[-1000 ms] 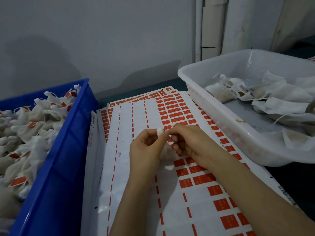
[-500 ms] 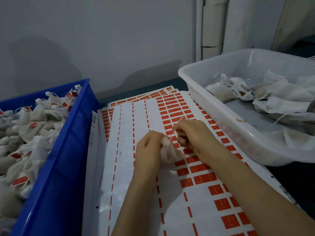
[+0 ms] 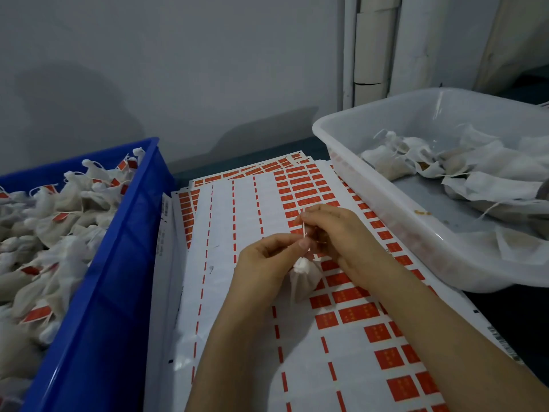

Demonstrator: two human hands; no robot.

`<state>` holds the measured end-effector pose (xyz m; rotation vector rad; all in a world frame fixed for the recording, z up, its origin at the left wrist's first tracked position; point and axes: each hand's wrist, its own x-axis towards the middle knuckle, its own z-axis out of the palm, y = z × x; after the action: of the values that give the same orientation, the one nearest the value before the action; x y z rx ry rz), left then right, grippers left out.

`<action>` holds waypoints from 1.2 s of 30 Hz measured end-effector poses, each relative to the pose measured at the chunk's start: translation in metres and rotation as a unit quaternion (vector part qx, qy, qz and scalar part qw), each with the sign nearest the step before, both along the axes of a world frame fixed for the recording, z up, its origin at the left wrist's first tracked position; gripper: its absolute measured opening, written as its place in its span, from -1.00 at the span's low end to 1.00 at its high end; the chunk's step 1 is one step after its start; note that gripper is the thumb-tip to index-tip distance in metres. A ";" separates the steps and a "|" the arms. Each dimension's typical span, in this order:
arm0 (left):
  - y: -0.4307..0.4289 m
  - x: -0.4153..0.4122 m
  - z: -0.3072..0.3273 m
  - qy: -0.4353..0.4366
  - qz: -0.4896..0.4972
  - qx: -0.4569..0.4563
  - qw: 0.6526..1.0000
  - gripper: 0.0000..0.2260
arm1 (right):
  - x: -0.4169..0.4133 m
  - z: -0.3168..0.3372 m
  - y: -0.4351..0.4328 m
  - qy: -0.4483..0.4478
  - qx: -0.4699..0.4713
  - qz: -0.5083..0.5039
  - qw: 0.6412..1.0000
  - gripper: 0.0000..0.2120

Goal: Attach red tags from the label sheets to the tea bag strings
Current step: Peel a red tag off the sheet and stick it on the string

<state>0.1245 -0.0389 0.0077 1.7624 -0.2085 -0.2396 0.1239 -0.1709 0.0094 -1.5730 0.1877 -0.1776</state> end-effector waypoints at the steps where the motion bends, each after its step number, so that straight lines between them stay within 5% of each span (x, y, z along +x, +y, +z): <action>1: 0.000 0.000 -0.001 0.003 -0.006 0.004 1.000 -0.91 | 0.000 0.000 -0.001 -0.004 0.007 -0.005 1.000 -0.78; 20: -0.003 0.002 -0.005 -0.017 0.007 -0.057 0.998 -0.88 | -0.007 0.001 0.005 -0.061 0.022 0.028 0.998 -0.75; 25: 0.000 0.006 -0.003 0.035 0.044 -0.110 0.992 -0.87 | -0.003 0.009 -0.001 -0.045 -0.190 -0.031 0.980 -0.92; 30: 0.002 0.009 -0.003 0.077 0.085 -0.155 0.981 -0.86 | -0.026 0.025 -0.013 0.060 -0.420 0.031 0.905 -0.85; 36: 0.003 0.009 -0.003 0.077 0.089 -0.152 0.981 -0.86 | -0.094 -0.010 0.011 0.090 -0.424 0.037 0.900 -0.73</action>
<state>0.1337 -0.0362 0.0049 1.4422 0.0254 -0.2010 0.0304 -0.1601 -0.0003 -2.4707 0.2065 -0.0473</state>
